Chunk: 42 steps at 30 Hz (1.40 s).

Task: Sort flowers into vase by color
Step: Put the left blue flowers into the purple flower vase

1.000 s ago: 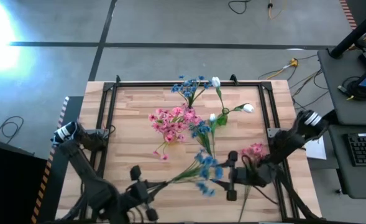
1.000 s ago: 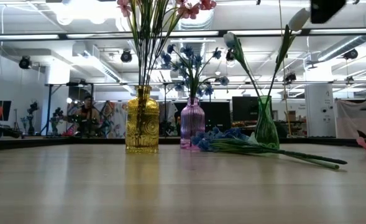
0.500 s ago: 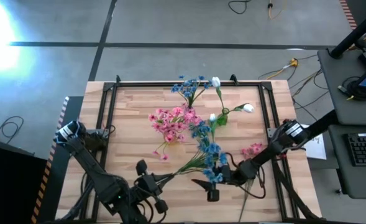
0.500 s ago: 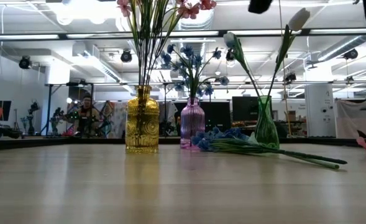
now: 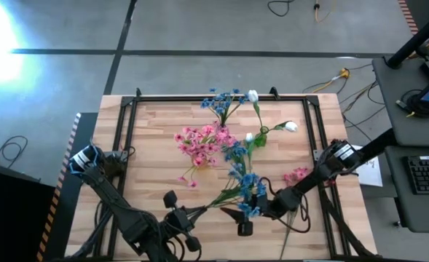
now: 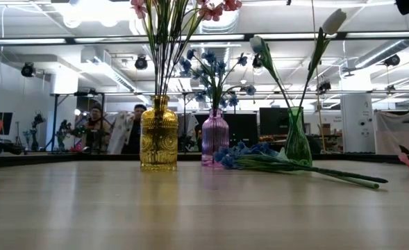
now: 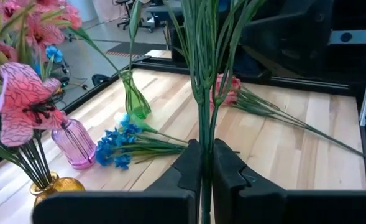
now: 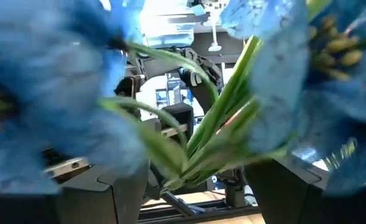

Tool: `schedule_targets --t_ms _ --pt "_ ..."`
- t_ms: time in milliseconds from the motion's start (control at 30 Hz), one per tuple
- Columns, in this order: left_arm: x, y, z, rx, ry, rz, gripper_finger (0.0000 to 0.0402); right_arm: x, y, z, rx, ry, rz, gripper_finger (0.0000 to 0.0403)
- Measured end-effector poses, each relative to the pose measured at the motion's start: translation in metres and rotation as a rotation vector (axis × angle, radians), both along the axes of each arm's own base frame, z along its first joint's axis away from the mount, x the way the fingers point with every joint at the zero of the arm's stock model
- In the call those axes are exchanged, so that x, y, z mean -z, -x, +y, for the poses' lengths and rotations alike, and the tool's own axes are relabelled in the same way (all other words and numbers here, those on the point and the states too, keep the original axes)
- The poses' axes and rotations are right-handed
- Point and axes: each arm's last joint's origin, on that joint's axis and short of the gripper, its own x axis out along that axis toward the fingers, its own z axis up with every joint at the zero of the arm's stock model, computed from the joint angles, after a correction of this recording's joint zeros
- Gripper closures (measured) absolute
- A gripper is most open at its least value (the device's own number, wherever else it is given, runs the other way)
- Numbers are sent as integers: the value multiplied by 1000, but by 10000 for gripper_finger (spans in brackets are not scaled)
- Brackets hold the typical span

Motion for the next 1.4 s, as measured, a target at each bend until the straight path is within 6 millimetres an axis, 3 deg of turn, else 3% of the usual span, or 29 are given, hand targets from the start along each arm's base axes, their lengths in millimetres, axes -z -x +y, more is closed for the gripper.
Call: schedule_targets --t_ms 200,333,600,767,1067,1233,1400 --pt "0 -1 0 3 7 3 401 3 -11 -7 2 -33 56 169" --pt "0 -1 0 2 9 2 401 4 -15 -8 -3 -36 79 193" --pt "0 -1 1 -8 13 -9 394 5 -15 -7 -4 -17 90 317" --pt "-1 -1 1 -7 34 -14 343 8 -14 -5 15 48 133 382" --pt "0 0 1 4 38 8 226 -6 5 6 164 191 336 373" --pt "1 1 1 9 41 22 203 -26 28 2 179 195 495 372" --pt "1 0 2 6 44 22 201 -54 61 -22 164 79 667 374"
